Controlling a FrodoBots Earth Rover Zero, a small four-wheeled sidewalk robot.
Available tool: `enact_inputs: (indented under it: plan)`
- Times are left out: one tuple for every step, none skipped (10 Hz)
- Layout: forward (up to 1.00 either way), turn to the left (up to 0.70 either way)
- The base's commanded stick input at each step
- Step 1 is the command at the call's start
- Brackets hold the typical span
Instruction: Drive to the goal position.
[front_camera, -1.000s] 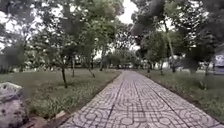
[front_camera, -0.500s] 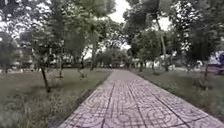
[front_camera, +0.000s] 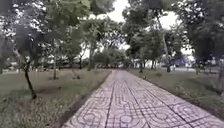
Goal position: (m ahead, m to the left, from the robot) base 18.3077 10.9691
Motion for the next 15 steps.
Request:
enact_inputs:
  plan:
    - [1.00,-0.27]
    - [1.00,-0.27]
    - [1.00,-0.05]
    - [1.00,0.00]
    - [1.00,0.00]
    - [1.00,0.00]
    - [1.00,0.00]
    - [1.00,0.00]
    - [1.00,0.00]
    - [1.00,-0.18]
    - [1.00,-0.27]
    - [1.00,-0.04]
    - [1.00,0.00]
    - [1.00,0.00]
    - [1.00,0.00]
